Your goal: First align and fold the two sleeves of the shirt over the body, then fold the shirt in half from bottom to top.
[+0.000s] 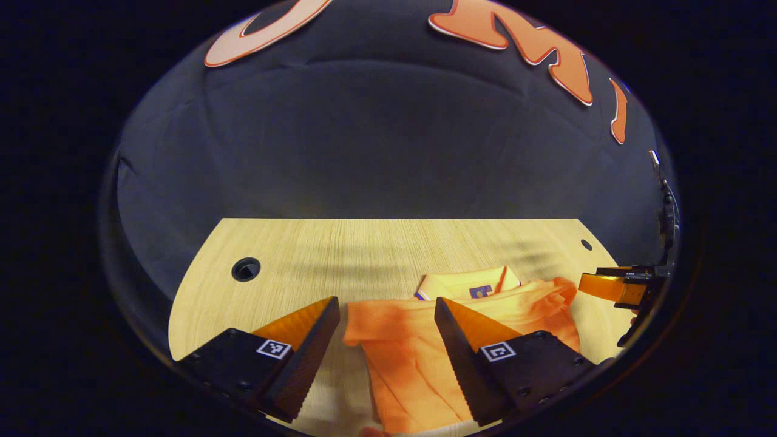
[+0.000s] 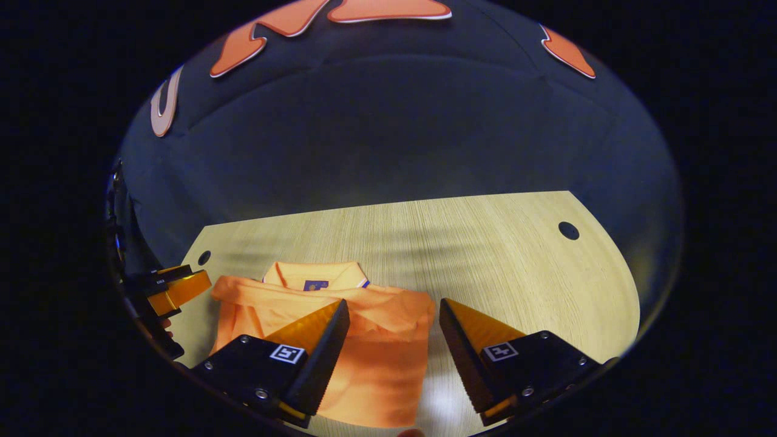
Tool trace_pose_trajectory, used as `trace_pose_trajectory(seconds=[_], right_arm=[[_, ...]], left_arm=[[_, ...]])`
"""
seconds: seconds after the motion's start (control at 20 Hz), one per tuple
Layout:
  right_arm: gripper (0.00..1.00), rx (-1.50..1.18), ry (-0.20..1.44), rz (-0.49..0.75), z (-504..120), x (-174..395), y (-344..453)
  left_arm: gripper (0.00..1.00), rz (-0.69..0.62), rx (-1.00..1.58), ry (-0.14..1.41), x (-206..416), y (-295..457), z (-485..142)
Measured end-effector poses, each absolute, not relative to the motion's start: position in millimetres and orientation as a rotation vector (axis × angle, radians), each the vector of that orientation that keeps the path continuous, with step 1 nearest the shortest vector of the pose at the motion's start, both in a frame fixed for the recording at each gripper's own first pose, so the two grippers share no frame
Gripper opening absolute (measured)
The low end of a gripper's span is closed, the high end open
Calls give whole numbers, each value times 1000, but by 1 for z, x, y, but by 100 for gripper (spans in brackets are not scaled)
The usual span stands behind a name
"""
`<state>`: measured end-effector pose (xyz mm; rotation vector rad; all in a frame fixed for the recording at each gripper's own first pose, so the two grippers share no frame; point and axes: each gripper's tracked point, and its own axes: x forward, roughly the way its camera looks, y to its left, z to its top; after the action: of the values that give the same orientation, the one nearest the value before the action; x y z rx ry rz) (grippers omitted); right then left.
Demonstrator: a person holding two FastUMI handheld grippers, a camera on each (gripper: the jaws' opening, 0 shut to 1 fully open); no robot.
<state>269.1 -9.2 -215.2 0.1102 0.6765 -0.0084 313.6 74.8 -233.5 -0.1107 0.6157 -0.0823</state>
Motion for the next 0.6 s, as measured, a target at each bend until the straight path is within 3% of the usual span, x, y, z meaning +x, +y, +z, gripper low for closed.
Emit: trace_pose_trajectory(seconds=[0.15,0.6], right_arm=[[97,86,654,16,-201,243,-11],[97,84,482,82,-138,143,-15]], left_arm=[[99,-51,-111,589,284,78,-216],[99,-16,-137,425,179,66,-145]])
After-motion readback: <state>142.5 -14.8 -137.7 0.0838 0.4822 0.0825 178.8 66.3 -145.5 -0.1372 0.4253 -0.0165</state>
